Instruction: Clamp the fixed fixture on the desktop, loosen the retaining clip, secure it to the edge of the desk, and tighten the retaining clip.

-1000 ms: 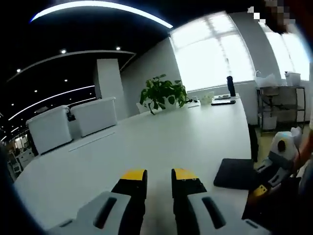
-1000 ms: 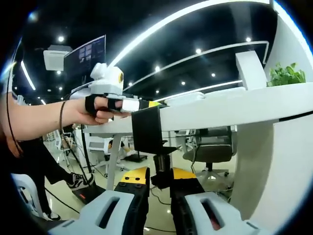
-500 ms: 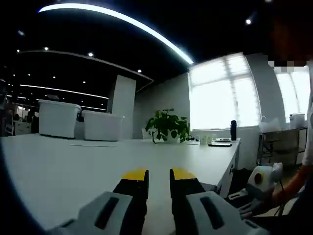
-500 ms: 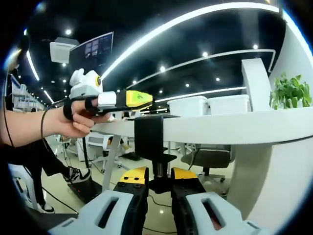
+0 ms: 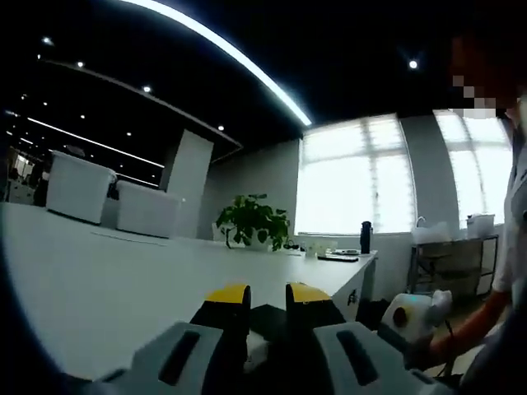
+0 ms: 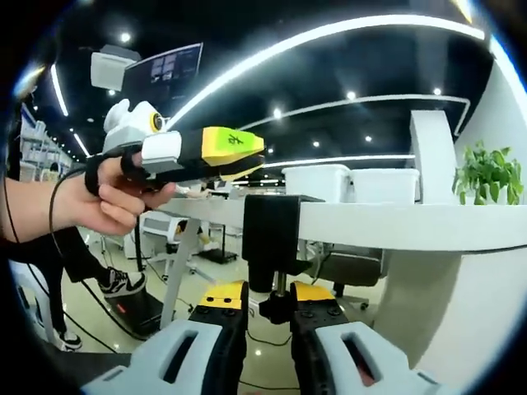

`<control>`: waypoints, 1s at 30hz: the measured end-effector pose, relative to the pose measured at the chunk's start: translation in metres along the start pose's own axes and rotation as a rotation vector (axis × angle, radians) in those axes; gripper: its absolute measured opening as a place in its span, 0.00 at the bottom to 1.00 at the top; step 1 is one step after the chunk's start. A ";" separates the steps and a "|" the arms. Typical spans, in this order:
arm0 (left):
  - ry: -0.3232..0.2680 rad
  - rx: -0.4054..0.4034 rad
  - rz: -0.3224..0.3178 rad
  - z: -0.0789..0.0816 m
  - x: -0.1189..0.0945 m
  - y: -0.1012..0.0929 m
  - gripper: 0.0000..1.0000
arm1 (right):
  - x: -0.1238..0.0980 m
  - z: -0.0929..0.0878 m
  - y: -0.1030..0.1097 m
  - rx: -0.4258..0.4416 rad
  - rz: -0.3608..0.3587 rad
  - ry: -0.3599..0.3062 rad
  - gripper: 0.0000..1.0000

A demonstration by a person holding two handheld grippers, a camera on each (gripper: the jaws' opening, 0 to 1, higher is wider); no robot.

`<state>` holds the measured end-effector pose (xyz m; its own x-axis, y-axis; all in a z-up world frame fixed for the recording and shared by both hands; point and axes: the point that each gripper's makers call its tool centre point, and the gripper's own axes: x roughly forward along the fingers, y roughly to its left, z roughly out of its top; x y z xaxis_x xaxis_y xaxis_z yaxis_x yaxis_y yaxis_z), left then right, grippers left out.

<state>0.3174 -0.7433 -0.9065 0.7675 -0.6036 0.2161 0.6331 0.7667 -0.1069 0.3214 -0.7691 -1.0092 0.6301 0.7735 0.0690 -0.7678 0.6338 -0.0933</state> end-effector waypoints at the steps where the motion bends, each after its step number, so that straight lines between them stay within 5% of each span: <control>1: 0.006 -0.003 -0.006 -0.003 0.000 -0.003 0.18 | 0.000 -0.001 -0.001 -0.007 -0.004 0.002 0.19; 6: -0.088 -0.138 -0.064 0.009 -0.005 -0.024 0.18 | 0.000 0.001 -0.008 -0.005 -0.019 -0.004 0.19; 18: -0.042 -0.089 -0.121 -0.010 -0.009 -0.035 0.18 | -0.008 -0.007 -0.010 -0.028 -0.055 0.003 0.19; 23: 0.022 -0.036 -0.134 -0.032 -0.013 -0.037 0.18 | -0.009 -0.008 -0.005 -0.042 -0.066 -0.003 0.19; 30: 0.013 -0.035 -0.154 -0.041 -0.013 -0.039 0.18 | -0.016 -0.014 -0.010 -0.045 -0.100 -0.021 0.20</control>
<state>0.2871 -0.7749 -0.9451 0.6623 -0.7161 0.2202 0.7462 0.6571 -0.1073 0.3210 -0.7878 -1.0228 0.7001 0.7069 0.1005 -0.6952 0.7070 -0.1299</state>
